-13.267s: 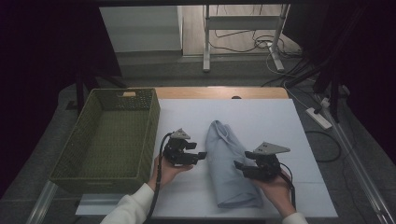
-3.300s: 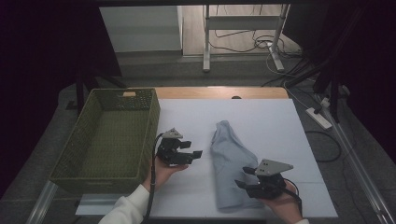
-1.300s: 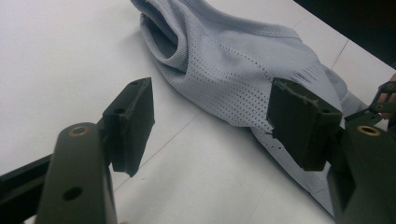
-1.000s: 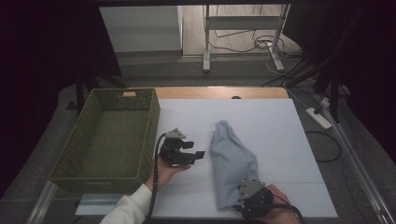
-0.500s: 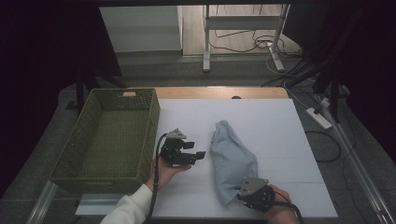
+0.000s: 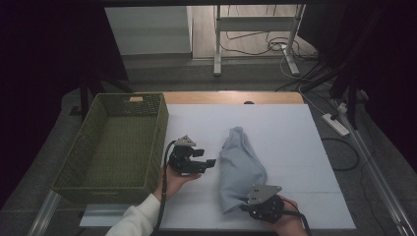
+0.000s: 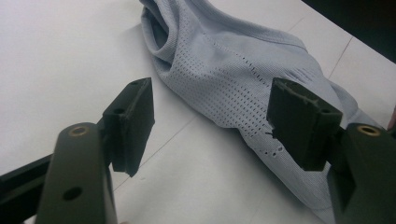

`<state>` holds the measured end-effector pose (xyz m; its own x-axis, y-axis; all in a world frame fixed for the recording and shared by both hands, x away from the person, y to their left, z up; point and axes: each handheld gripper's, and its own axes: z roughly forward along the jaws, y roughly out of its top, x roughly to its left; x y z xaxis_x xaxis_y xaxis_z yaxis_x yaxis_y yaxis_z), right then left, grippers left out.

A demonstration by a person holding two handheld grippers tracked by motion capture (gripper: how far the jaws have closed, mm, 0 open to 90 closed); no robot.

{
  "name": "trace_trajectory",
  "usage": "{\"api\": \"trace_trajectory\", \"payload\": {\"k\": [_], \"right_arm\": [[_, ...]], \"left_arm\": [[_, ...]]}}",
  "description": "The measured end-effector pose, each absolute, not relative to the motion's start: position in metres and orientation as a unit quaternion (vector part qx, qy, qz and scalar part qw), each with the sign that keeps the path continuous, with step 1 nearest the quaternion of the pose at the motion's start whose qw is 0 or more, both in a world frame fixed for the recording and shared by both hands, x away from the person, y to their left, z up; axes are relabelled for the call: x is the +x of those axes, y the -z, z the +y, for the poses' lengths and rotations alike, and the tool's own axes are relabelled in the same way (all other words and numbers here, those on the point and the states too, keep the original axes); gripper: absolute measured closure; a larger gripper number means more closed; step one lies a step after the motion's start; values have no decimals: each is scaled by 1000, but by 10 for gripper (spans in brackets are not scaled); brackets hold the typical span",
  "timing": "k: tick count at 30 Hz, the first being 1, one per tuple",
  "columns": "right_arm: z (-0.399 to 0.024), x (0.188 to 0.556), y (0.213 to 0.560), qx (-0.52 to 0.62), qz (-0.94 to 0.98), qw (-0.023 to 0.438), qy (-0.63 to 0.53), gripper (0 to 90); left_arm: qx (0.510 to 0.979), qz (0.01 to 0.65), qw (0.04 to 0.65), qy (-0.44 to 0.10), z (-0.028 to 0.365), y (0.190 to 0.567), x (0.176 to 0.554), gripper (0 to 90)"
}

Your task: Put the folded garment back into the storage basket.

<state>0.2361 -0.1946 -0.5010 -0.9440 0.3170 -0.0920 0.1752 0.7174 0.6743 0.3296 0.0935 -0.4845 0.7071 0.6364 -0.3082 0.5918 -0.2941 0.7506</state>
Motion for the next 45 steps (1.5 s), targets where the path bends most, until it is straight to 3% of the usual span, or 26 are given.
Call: {"api": "trace_trajectory", "payload": {"k": [23,45], "right_arm": [[-194,229,495,125,914,74,-379,789],[-197,228,497,122,915,70,-377,789]], "left_arm": [[801,388,455,-31,90,486,336,324],[792,415,445,-48,56,492,383,342]]}}
